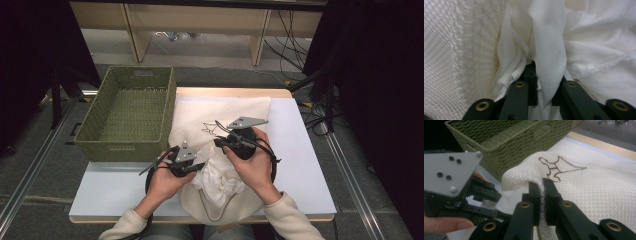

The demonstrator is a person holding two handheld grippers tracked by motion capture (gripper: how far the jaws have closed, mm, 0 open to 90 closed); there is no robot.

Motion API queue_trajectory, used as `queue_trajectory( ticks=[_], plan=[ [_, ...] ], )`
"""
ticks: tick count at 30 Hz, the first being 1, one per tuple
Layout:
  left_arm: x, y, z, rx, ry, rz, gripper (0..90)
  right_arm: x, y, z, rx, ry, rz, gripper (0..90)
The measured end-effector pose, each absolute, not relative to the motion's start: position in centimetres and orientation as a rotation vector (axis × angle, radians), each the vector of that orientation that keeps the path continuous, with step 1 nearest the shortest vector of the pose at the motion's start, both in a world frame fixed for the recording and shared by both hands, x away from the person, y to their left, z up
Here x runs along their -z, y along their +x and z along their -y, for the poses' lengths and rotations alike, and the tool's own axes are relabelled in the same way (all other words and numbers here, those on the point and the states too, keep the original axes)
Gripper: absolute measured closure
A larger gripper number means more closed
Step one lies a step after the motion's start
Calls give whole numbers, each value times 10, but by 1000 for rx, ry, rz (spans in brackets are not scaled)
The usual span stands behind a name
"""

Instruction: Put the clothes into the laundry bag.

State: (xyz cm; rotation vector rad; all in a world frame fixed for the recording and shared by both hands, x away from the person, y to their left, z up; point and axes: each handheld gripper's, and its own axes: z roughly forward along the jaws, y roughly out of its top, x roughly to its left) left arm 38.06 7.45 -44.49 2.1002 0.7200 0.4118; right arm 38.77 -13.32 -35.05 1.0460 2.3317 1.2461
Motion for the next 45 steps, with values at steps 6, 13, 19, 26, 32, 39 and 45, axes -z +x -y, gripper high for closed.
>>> queue_trajectory(
  ticks=[6, 13, 19, 26, 32, 39, 45],
  plan=[
    [436, 376, -73, -402, 2059, -734, 847, 351, 387, 131, -1258, 1045, -2336, 869],
    [419, 373, -64, -419, 1989, -706, 854, 351, 384, 129, -1260, 1043, -2336, 872],
    [426, 386, -50, -440, 1985, -732, 853, 348, 383, 128, -1271, 1039, -2337, 872],
    [445, 407, -42, -478, 2002, -770, 840, 351, 387, 132, -1266, 1068, -2328, 871],
    [441, 398, -48, -478, 1993, -739, 760, 349, 388, 136, -1254, 1067, -2322, 869],
    [425, 374, -68, -470, 1965, -678, 431, 348, 388, 137, -1255, 1081, -2322, 868],
    [415, 354, -78, -444, 1963, -644, 300, 348, 389, 136, -1248, 1062, -2312, 867]
  ],
)
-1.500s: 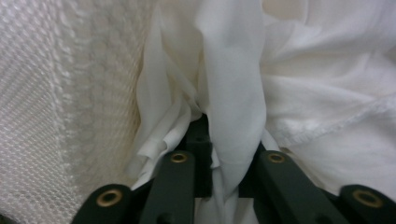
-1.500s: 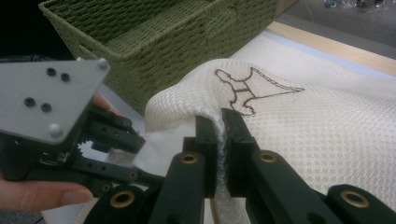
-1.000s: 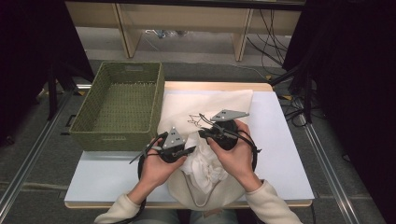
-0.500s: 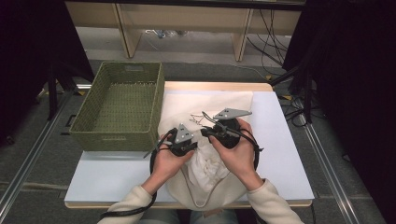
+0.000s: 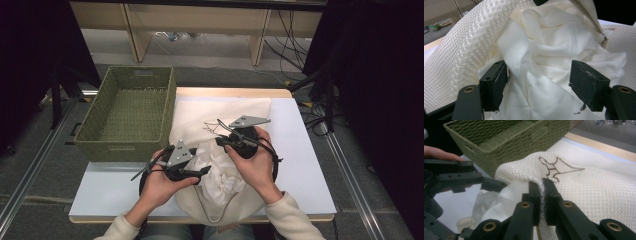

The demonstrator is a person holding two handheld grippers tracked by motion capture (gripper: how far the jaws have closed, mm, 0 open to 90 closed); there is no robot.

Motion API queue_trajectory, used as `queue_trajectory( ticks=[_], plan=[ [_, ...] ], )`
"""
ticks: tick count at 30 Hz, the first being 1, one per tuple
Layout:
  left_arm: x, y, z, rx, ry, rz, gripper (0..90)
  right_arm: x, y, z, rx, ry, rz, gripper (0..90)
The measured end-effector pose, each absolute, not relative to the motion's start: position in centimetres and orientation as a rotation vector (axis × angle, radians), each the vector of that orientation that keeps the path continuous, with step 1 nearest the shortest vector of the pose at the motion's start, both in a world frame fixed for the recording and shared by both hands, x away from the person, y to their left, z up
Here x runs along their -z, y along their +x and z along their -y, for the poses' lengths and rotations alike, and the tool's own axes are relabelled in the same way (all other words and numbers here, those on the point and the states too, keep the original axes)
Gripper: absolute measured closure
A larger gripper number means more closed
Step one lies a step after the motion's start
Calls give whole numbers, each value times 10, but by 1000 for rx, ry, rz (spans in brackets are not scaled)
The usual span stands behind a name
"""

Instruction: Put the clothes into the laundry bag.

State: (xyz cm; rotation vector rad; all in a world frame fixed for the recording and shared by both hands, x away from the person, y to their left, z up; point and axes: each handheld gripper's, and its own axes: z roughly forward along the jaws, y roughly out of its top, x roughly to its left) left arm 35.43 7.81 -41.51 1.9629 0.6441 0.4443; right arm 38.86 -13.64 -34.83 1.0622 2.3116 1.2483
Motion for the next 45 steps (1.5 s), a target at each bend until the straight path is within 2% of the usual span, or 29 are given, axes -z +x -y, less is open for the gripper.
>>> queue_trajectory(
  ticks=[8, 11, 17, 24, 31, 32, 34, 36, 37, 40, 43, 45],
  plan=[
    [423, 344, -63, -392, 2000, -612, 291, 347, 387, 137, -1239, 1065, -2307, 866],
    [433, 342, -51, -384, 2028, -609, 251, 347, 387, 136, -1253, 1067, -2313, 867],
    [447, 347, -36, -454, 2112, -611, 173, 348, 386, 135, -1268, 1103, -2316, 866],
    [456, 354, -27, -497, 2150, -641, 180, 348, 386, 135, -1249, 1084, -2330, 867],
    [457, 361, -27, -550, 2125, -692, 355, 349, 387, 134, -1249, 1047, -2330, 870],
    [457, 362, -26, -551, 2098, -706, 420, 349, 387, 134, -1243, 1051, -2327, 871],
    [457, 363, -27, -562, 2108, -696, 453, 348, 386, 133, -1245, 1065, -2325, 871],
    [459, 363, -22, -544, 2022, -762, 567, 347, 384, 132, -1262, 1067, -2327, 871],
    [459, 363, -22, -544, 2022, -762, 593, 347, 384, 132, -1262, 1067, -2327, 871],
    [457, 368, -22, -561, 2008, -772, 657, 346, 383, 132, -1287, 1059, -2323, 872],
    [455, 372, -24, -588, 2016, -750, 686, 345, 382, 132, -1291, 1056, -2311, 872],
    [452, 377, -24, -627, 1961, -741, 693, 342, 381, 134, -1296, 1040, -2292, 873]
  ],
)
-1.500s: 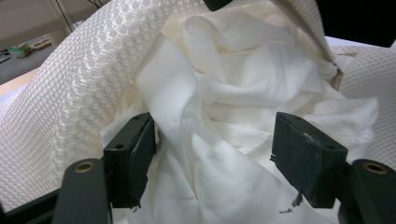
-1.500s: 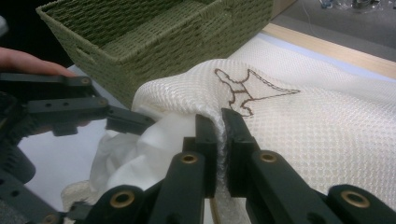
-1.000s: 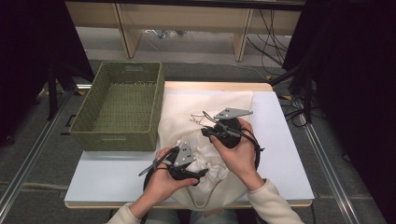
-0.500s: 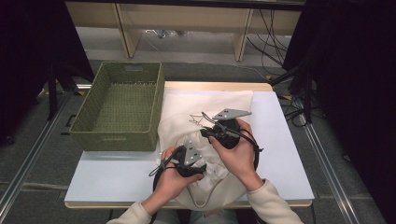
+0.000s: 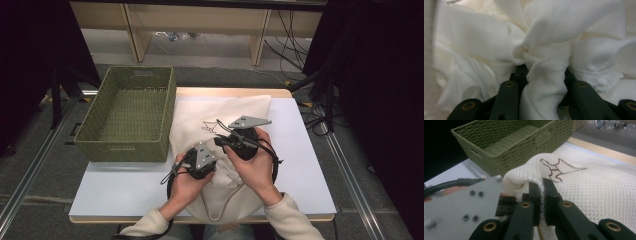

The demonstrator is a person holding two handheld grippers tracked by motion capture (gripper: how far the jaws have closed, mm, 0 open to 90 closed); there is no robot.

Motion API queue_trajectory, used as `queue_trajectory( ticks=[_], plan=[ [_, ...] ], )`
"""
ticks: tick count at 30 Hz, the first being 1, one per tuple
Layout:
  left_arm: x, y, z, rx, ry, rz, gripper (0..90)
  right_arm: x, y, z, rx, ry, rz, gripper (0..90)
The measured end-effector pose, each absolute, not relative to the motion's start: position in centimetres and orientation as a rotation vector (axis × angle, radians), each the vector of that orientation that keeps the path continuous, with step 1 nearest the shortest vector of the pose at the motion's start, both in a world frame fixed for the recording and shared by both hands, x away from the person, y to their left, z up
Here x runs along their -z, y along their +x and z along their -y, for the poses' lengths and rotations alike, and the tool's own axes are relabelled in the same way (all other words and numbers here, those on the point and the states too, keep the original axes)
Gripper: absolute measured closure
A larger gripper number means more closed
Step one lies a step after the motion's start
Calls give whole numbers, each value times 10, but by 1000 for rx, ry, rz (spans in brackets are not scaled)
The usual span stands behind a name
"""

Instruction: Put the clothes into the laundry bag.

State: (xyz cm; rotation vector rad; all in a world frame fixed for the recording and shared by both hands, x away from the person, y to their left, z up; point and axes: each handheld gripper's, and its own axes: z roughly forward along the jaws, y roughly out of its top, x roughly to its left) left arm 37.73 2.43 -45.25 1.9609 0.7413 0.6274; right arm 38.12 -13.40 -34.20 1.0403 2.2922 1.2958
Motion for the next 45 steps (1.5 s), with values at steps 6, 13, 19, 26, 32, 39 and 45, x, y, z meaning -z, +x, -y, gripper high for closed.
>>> queue_trajectory(
  ticks=[6, 13, 19, 26, 32, 39, 45],
  plan=[
    [443, 386, -26, -675, 1905, -755, 695, 337, 378, 135, -1327, 1045, -2271, 873],
    [434, 381, -24, -687, 1883, -742, 692, 335, 378, 138, -1352, 1026, -2243, 873],
    [447, 392, -20, -686, 1883, -768, 676, 337, 380, 139, -1334, 1040, -2243, 873],
    [461, 399, -15, -664, 1888, -769, 534, 345, 385, 138, -1313, 1097, -2271, 871],
    [456, 391, -25, -606, 1915, -731, 375, 345, 385, 138, -1280, 1106, -2282, 869],
    [445, 369, -44, -580, 1934, -695, 322, 345, 386, 139, -1279, 1092, -2297, 867],
    [436, 355, -65, -587, 1945, -671, 333, 345, 386, 139, -1276, 1099, -2301, 866]
  ],
)
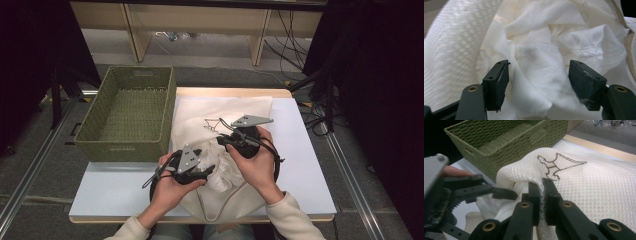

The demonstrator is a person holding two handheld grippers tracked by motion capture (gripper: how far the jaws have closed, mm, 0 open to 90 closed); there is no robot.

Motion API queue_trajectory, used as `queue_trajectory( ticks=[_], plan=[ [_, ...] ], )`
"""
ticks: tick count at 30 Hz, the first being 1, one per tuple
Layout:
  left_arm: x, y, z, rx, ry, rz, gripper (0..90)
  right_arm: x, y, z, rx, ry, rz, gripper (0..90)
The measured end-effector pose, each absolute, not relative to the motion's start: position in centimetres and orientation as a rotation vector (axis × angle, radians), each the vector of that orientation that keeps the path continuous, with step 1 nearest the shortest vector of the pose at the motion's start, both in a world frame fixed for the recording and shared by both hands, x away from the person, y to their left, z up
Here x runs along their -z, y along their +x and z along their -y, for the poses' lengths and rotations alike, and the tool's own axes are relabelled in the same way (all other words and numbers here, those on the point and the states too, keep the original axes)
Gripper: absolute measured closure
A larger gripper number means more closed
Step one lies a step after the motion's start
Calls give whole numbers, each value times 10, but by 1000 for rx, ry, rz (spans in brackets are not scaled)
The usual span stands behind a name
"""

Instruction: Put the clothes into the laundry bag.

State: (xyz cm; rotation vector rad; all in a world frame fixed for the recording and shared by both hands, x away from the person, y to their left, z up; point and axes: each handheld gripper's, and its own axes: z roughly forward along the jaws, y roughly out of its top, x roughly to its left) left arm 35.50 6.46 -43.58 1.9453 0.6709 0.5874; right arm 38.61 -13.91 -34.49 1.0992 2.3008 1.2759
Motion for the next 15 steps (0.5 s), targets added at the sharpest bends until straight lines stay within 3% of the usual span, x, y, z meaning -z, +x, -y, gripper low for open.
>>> queue_trajectory(
  ticks=[9, 15],
  plan=[
    [439, 356, -79, -569, 1978, -688, 350, 345, 387, 140, -1270, 1088, -2295, 864],
    [452, 362, -69, -452, 2037, -694, 382, 347, 387, 138, -1257, 1089, -2300, 862]
  ],
)
